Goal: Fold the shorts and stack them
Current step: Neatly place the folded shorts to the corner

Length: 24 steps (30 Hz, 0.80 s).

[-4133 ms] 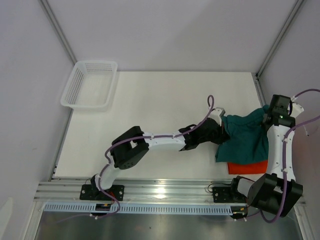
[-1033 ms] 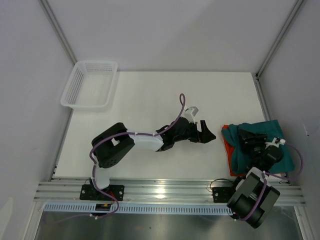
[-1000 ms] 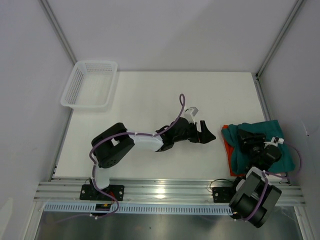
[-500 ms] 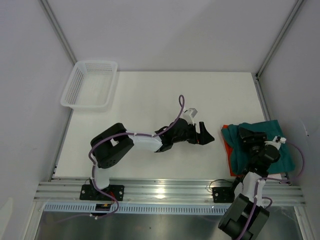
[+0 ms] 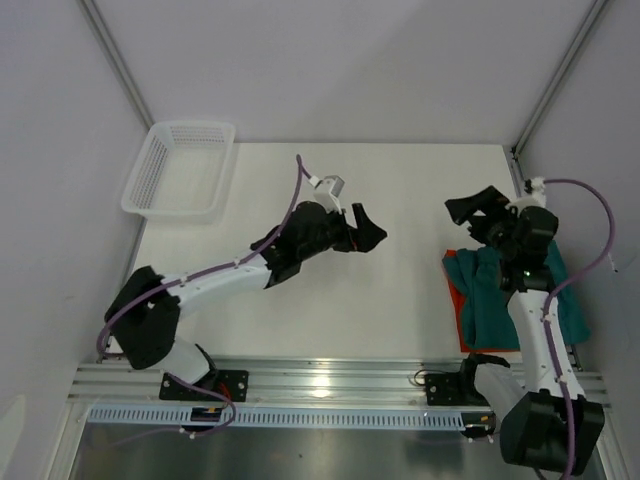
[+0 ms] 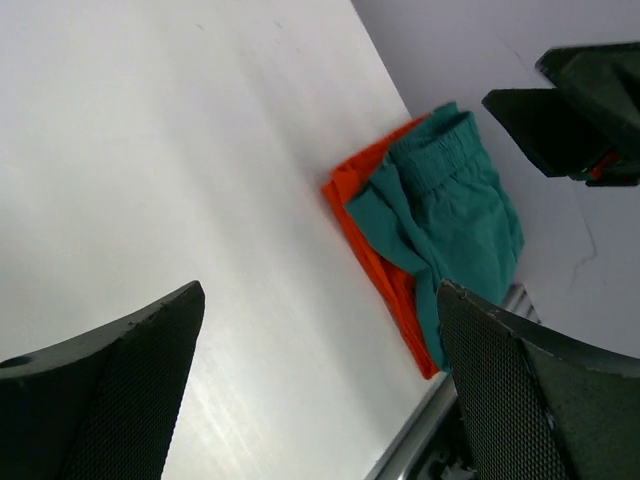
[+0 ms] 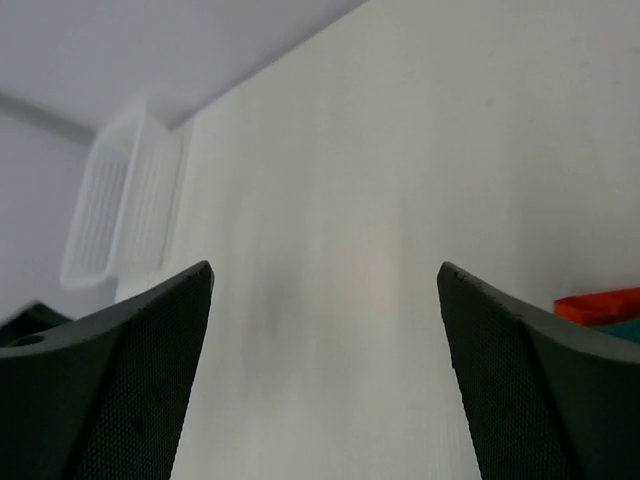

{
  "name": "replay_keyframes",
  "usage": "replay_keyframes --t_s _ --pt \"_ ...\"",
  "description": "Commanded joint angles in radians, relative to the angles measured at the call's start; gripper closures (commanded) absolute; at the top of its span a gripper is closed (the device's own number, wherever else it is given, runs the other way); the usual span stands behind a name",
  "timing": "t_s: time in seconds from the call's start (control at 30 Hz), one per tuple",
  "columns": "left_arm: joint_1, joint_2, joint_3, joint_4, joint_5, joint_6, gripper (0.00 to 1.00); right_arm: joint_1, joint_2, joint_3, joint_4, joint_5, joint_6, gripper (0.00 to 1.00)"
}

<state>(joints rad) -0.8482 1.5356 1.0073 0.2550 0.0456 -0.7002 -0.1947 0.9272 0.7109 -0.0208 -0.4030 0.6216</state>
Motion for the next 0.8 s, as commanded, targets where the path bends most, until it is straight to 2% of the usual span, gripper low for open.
replay_keyframes --t_s 0.0,0.07,0.1,0.17,0.2,0.4,0.43,0.57,0.77 --pt "0.026 -0.179 -0.061 -0.169 -0.137 0.103 0.01 0.219 0.006 0.067 -0.074 0.156 -0.201 0.05" --pt "0.041 -0.265 -0.116 -0.213 -0.17 0.122 0.01 0.311 -0.011 0.064 -0.044 0.245 -0.279 0.02" --pt "0.044 -0.363 -0.157 -0.227 -0.214 0.129 0.01 0.375 -0.013 0.05 -0.033 0.263 -0.301 0.01" --pt "0.054 -0.47 -0.206 -0.27 -0.26 0.151 0.01 0.425 -0.016 0.036 -0.005 0.271 -0.336 0.01" --pt "0.054 -0.585 -0.276 -0.293 -0.318 0.159 0.01 0.469 -0.011 0.027 0.005 0.273 -0.348 0.01" --pt "0.057 -0.938 -0.502 -0.439 -0.46 0.162 0.01 0.626 -0.027 -0.111 0.145 0.311 -0.33 0.01" --pt "0.057 -1.022 -0.519 -0.462 -0.483 0.154 0.01 0.69 -0.033 -0.129 0.157 0.335 -0.332 0.0" --pt "0.057 -1.192 -0.633 -0.536 -0.503 0.145 0.01 0.856 -0.057 -0.229 0.177 0.577 -0.37 0.01" --pt "0.057 -1.302 -0.741 -0.556 -0.509 0.177 0.01 0.923 -0.108 -0.373 0.271 0.647 -0.411 0.01"
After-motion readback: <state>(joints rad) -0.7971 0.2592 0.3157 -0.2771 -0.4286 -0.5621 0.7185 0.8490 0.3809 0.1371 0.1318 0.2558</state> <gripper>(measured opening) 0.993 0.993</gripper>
